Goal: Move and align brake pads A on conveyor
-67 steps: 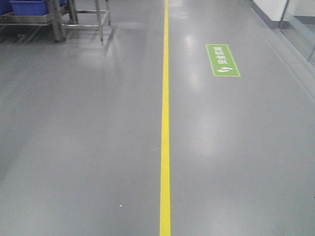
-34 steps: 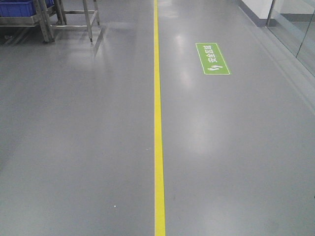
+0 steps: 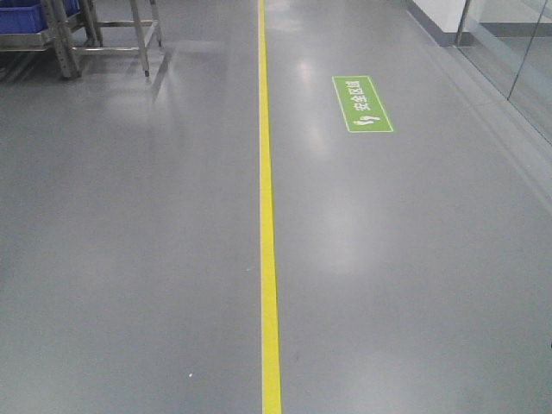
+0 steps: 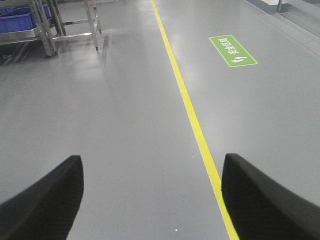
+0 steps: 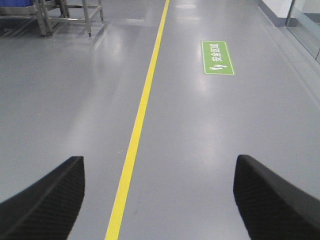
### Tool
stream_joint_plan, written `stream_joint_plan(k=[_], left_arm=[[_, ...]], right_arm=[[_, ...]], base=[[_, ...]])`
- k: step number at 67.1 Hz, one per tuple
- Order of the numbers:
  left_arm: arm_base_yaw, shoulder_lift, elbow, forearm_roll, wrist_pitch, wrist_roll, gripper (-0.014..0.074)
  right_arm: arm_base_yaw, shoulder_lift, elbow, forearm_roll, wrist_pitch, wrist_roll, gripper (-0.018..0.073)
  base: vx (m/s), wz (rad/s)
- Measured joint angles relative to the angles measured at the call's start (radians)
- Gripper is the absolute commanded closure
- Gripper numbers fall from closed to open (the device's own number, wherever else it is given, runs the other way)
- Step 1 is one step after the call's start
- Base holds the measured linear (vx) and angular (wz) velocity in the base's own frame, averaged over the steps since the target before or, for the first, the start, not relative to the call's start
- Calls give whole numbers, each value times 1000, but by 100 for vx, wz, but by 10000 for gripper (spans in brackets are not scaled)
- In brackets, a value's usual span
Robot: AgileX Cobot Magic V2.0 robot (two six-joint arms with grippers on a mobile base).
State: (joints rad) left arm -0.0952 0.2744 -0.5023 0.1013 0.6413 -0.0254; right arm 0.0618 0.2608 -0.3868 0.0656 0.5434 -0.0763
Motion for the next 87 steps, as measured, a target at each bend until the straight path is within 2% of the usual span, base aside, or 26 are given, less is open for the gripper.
stream_joint_plan(k=[41, 87], left_arm=[[0, 0, 0, 0, 0, 0, 62], [0, 0, 0, 0, 0, 0, 62]], right_arm=[[0, 0, 0, 0, 0, 0, -17], [0, 0, 0, 1, 0, 0, -17]], base=[[23, -11], [51, 8]])
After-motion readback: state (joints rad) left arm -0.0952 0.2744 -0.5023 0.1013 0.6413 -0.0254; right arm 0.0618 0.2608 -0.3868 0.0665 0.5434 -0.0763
